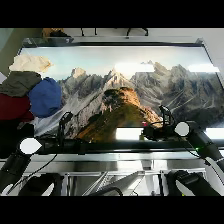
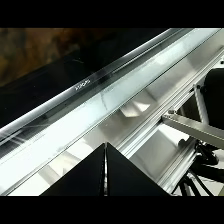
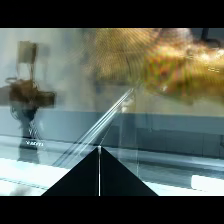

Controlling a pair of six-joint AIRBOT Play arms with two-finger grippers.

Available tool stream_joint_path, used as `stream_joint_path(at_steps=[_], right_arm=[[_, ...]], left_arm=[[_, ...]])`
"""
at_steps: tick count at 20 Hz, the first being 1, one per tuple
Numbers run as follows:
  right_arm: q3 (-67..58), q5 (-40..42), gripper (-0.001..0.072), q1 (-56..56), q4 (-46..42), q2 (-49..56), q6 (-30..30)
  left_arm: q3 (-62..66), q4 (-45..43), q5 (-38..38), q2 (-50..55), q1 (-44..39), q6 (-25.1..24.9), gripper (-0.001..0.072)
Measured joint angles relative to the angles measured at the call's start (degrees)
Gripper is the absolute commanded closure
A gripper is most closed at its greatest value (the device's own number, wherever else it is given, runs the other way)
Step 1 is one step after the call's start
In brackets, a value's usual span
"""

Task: Fold the shirts.

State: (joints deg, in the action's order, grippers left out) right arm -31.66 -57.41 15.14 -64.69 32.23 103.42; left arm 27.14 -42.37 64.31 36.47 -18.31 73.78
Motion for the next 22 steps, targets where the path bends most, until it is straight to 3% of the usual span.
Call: stream_joint_path(at_steps=[22], right_arm=[[0.17,3.23,0.0687,0.0,0.04,1.92,0.0]], left_arm=[[-0.07,0.39,-2.49,0.0,0.0,0.17,0.0691]])
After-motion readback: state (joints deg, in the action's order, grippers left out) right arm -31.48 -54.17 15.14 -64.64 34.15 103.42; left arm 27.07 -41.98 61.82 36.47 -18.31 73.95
